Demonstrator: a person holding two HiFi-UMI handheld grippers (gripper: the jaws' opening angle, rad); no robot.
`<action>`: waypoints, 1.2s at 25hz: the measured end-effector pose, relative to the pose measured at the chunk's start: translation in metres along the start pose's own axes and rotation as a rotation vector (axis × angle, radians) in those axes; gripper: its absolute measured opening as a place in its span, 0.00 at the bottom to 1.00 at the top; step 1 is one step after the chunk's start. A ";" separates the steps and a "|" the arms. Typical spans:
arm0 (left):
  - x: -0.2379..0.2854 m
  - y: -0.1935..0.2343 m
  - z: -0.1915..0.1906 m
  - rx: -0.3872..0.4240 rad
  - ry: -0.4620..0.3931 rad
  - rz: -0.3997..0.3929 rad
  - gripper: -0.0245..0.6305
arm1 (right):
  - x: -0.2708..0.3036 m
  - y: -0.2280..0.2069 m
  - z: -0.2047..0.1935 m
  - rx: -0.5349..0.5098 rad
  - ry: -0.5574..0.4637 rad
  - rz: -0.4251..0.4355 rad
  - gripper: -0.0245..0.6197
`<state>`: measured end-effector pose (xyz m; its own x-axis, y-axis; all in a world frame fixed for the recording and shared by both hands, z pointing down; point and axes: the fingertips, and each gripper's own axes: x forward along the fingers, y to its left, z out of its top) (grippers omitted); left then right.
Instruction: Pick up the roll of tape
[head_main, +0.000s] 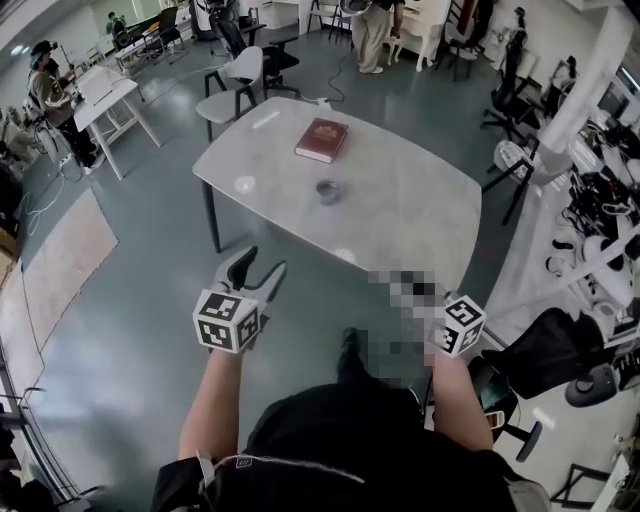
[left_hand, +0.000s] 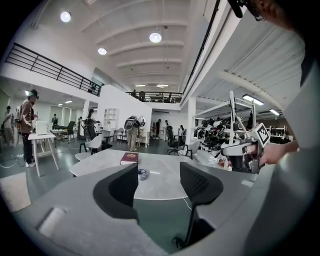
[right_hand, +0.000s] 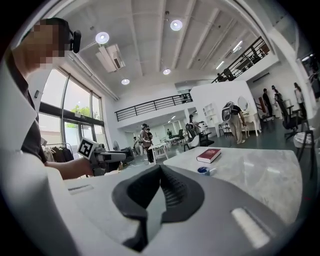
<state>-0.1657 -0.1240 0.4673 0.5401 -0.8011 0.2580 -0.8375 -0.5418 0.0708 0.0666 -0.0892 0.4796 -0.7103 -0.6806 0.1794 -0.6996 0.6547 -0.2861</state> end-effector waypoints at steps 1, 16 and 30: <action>0.015 0.003 0.003 -0.004 0.002 -0.001 0.45 | 0.007 -0.013 0.004 0.004 0.003 0.005 0.04; 0.219 0.028 0.064 -0.010 0.065 -0.010 0.45 | 0.083 -0.202 0.063 0.078 0.007 0.060 0.04; 0.278 0.092 0.082 -0.034 0.055 -0.073 0.42 | 0.152 -0.222 0.085 0.079 0.060 0.030 0.04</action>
<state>-0.0859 -0.4177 0.4669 0.5954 -0.7438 0.3039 -0.7987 -0.5889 0.1236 0.1202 -0.3658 0.4899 -0.7360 -0.6384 0.2253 -0.6713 0.6451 -0.3649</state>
